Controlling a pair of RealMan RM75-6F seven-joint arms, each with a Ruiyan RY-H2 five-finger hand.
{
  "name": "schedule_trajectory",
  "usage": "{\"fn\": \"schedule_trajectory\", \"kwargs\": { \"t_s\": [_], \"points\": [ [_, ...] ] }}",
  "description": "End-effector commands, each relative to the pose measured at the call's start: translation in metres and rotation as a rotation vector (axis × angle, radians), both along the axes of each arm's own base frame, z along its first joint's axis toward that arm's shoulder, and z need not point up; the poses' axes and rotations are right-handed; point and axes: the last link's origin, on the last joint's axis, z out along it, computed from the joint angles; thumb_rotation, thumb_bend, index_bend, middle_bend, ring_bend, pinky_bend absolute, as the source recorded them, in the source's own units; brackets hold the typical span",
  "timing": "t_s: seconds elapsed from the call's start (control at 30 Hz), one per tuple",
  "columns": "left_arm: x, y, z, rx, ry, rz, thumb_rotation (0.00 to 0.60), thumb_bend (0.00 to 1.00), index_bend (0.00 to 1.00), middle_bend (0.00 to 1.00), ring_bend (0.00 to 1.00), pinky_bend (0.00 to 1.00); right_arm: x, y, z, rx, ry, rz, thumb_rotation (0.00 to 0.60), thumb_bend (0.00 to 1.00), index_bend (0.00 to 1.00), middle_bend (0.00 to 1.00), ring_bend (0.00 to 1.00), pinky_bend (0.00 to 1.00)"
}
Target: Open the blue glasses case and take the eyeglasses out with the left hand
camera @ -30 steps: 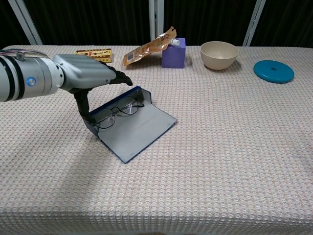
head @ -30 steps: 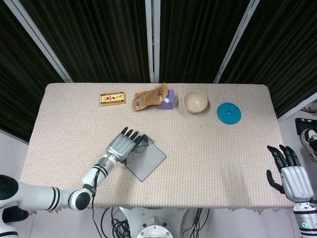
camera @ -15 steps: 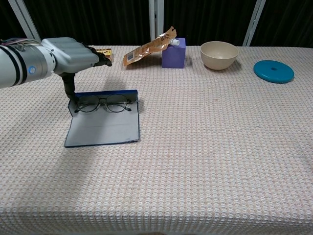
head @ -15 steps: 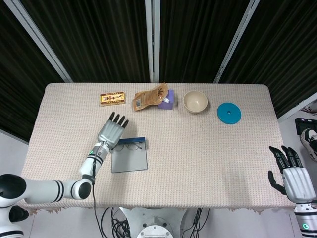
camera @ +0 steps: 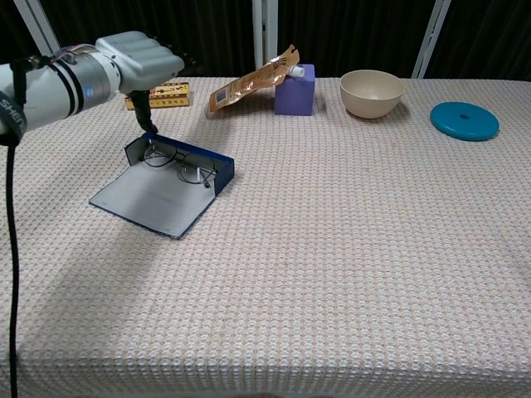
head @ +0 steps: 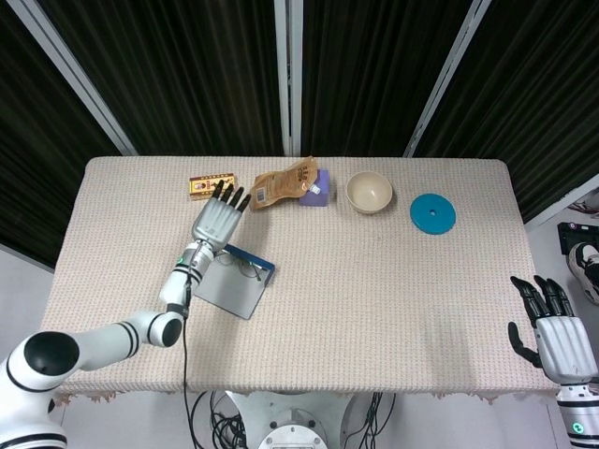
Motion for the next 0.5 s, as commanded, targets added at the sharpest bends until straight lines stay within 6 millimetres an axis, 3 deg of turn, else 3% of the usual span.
{"fn": "schedule_trajectory", "kwargs": {
  "t_s": [0.03, 0.27, 0.5],
  "points": [
    [0.009, -0.003, -0.008, -0.088, -0.076, 0.042, 0.6, 0.14, 0.09, 0.04, 0.0, 0.0, 0.0, 0.001, 0.0, 0.0, 0.0, 0.001, 0.6, 0.48, 0.0, 0.15, 0.0, 0.03],
    [0.016, -0.034, 0.003, -0.263, -0.186, 0.097, 0.6, 0.22, 0.18, 0.04, 0.0, 0.0, -0.001, 0.001, -0.002, 0.008, 0.001, -0.007, 0.6, 0.48, 0.0, 0.15, 0.0, 0.03],
    [0.014, -0.042, -0.001, -0.299, -0.175, 0.089, 0.6, 0.26, 0.24, 0.05, 0.0, 0.0, 0.0, 0.001, -0.003, 0.013, 0.0, -0.005, 0.6, 0.48, 0.0, 0.15, 0.0, 0.03]
  ]
}}
